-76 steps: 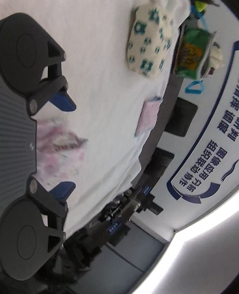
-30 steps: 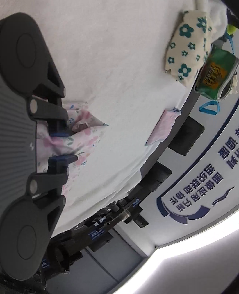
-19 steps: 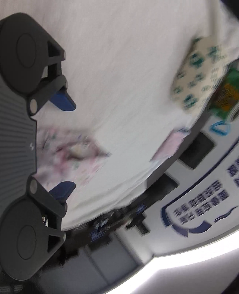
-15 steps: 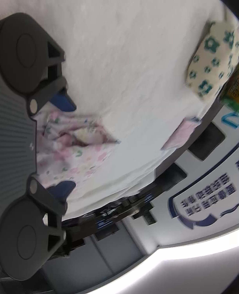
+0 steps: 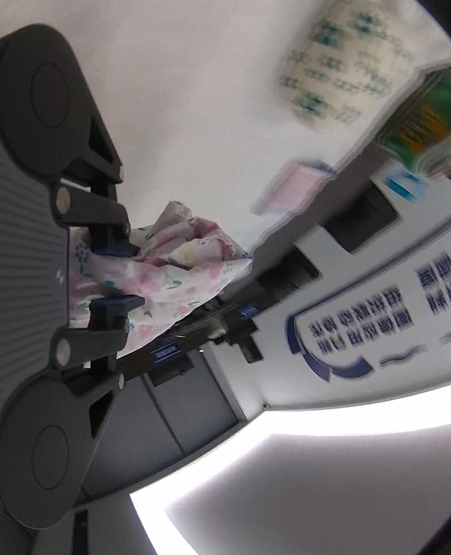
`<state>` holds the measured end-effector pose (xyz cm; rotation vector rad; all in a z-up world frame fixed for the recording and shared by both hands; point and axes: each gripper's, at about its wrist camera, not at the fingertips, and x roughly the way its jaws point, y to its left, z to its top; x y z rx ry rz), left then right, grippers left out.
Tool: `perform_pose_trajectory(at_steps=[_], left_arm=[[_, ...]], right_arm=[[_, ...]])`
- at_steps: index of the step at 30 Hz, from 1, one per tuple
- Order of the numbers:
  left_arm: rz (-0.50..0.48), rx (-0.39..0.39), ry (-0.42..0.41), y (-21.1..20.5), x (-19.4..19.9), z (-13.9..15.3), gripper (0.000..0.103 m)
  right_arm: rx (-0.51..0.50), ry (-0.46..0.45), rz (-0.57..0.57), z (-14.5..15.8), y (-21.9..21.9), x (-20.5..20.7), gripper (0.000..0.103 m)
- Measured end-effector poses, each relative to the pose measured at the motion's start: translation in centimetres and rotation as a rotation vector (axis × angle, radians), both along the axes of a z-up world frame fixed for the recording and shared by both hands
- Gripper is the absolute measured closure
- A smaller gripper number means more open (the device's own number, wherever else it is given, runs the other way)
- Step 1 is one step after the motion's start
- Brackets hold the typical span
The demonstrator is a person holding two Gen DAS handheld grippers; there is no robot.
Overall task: Fold clothes
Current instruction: 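Carry the folded dress with both grippers onto the cream flowered pillow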
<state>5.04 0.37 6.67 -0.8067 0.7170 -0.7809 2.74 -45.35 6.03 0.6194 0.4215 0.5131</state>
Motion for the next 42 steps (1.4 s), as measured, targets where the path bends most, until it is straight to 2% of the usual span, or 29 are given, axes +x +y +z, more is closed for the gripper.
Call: perform_pose_trajectory(at_steps=[4, 6, 10, 13, 17, 20, 25, 27, 31, 32, 34, 36, 37, 39, 40, 42], left_arm=[[0.044, 0.053, -0.119, 1.3, 2.0, 4.8, 0.084], [0.061, 0.057, -0.127, 1.6, 3.5, 6.1, 0.084], [0.089, 0.092, -0.154, 4.0, 7.1, 7.5, 0.083], [0.099, 0.119, -0.161, 5.7, 9.5, 7.5, 0.083], [0.130, 0.103, -0.120, 8.5, 13.2, 6.3, 0.083], [0.156, 0.130, -0.106, 10.3, 15.2, 5.3, 0.084], [0.205, 0.103, -0.057, 13.6, 18.0, 1.2, 0.084], [0.221, 0.132, -0.028, 14.2, 18.7, -0.2, 0.084], [0.250, 0.203, 0.032, 15.0, 19.6, -3.2, 0.079], [0.249, 0.193, 0.057, 15.3, 20.0, -3.9, 0.074], [0.248, 0.154, 0.085, 15.9, 20.3, -4.7, 0.072], [0.257, 0.171, 0.084, 15.9, 19.8, -3.8, 0.070], [0.264, 0.183, 0.078, 15.9, 19.6, -3.3, 0.066], [0.307, 0.250, 0.001, 15.7, 18.4, -1.2, 0.062], [0.334, 0.285, -0.052, 15.4, 17.7, 0.1, 0.059], [0.379, 0.327, -0.134, 14.8, 16.8, 2.1, 0.047]], right_arm=[[-0.039, -0.086, 0.008, 3.8, 3.4, 2.5, 0.088], [-0.050, -0.114, 0.012, 5.4, 5.0, 4.0, 0.088], [-0.078, -0.143, 0.028, 7.9, 8.3, 7.0, 0.088], [-0.090, -0.131, 0.047, 8.5, 10.7, 10.1, 0.088], [-0.099, -0.093, 0.069, 8.3, 14.2, 13.6, 0.088], [-0.100, -0.053, 0.088, 6.9, 16.2, 16.1, 0.088], [-0.108, 0.007, 0.113, 4.1, 19.5, 19.7, 0.088], [-0.110, 0.052, 0.126, 2.6, 20.7, 21.0, 0.088], [-0.141, 0.139, 0.146, -0.7, 22.5, 22.5, 0.088], [-0.148, 0.156, 0.147, -1.4, 22.9, 22.7, 0.088], [-0.162, 0.159, 0.147, -2.2, 23.0, 22.6, 0.088], [-0.161, 0.162, 0.150, -2.4, 22.8, 22.3, 0.083], [-0.162, 0.158, 0.149, -2.1, 22.6, 22.2, 0.078], [-0.200, 0.116, 0.127, -0.8, 21.9, 21.6, 0.053], [-0.218, 0.091, 0.104, -0.3, 21.7, 21.4, 0.050], [-0.205, 0.100, 0.088, -0.2, 21.5, 22.1, 0.049]])
